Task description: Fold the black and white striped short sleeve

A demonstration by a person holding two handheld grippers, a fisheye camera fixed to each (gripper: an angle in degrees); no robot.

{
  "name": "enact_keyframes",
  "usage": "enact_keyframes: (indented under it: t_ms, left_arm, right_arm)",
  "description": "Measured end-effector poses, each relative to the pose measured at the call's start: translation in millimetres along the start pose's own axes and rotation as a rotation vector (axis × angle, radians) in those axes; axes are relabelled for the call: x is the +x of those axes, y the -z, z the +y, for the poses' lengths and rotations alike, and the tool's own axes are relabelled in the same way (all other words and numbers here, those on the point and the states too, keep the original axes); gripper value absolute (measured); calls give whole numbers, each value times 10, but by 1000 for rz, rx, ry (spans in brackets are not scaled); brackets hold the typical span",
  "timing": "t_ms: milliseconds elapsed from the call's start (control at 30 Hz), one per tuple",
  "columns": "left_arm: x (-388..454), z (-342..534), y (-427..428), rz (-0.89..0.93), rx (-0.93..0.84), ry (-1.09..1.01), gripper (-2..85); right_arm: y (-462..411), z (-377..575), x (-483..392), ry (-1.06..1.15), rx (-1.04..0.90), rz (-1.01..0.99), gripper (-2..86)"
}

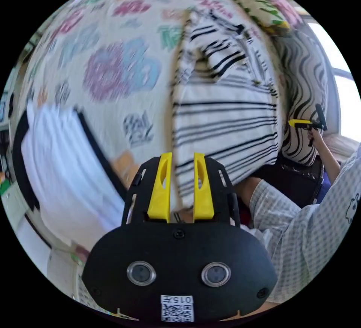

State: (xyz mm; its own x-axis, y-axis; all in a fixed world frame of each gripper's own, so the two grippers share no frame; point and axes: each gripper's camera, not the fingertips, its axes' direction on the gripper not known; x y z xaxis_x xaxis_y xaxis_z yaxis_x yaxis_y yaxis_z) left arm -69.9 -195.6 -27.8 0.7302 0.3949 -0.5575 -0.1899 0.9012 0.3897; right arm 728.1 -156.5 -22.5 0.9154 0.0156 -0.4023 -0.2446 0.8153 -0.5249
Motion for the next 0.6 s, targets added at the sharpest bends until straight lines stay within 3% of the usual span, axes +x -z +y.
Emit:
enact_keyframes:
  t_ms: [133,300,400,600]
  left_arm:
    - [611,-921,-212,39,97,-165,96]
    - [1039,-1674,-634,-67,26,-281,99]
    - [999,-1739,-599,-95,50,-280,58]
    - [520,-1728,0,41,115,-209,-2]
  right_arm:
    - [212,-812,-682,190,134,7,93]
    - [42,-1474,-1236,289,-14,194,110]
    - [174,-1467,-1291,281,-28,243,77]
    - [923,-1146,-1094,227,59,131,14]
